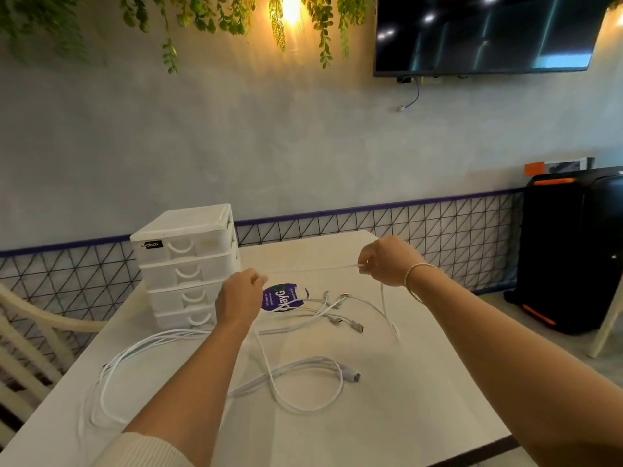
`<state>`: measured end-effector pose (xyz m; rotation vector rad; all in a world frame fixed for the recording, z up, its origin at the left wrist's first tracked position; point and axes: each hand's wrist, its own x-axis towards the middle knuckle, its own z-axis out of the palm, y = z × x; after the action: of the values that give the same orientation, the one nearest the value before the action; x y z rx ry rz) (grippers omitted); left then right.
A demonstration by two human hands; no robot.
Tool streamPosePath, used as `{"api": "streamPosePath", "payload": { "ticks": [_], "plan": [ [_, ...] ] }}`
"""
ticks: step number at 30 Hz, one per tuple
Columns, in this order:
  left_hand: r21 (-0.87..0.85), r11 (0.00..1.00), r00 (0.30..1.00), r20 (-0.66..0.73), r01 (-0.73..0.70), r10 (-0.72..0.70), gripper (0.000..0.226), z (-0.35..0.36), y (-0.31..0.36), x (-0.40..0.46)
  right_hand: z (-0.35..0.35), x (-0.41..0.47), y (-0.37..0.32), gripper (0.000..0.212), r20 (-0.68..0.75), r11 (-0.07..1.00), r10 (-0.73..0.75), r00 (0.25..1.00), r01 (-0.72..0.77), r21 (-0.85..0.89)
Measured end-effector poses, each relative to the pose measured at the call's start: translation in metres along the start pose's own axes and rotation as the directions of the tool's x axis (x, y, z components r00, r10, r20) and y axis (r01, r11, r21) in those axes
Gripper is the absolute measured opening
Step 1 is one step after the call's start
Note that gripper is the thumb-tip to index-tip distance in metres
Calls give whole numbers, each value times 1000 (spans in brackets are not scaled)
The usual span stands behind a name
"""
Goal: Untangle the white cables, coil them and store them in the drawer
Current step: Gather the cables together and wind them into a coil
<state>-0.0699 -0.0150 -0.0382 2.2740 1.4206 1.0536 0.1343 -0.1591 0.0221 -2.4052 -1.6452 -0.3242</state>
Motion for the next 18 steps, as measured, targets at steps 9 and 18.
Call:
{"api": "streamPosePath", "payload": {
  "ticks": [9,18],
  "plan": [
    [118,978,984,14,174,-177,29,0,-33,4,-16,5,18,20,-252,924,329,910,-365,-112],
    [308,945,927,309,113,-211,38,-9,-18,-2,-42,26,11,37,-223,929,365,904,-340,145]
  ]
}}
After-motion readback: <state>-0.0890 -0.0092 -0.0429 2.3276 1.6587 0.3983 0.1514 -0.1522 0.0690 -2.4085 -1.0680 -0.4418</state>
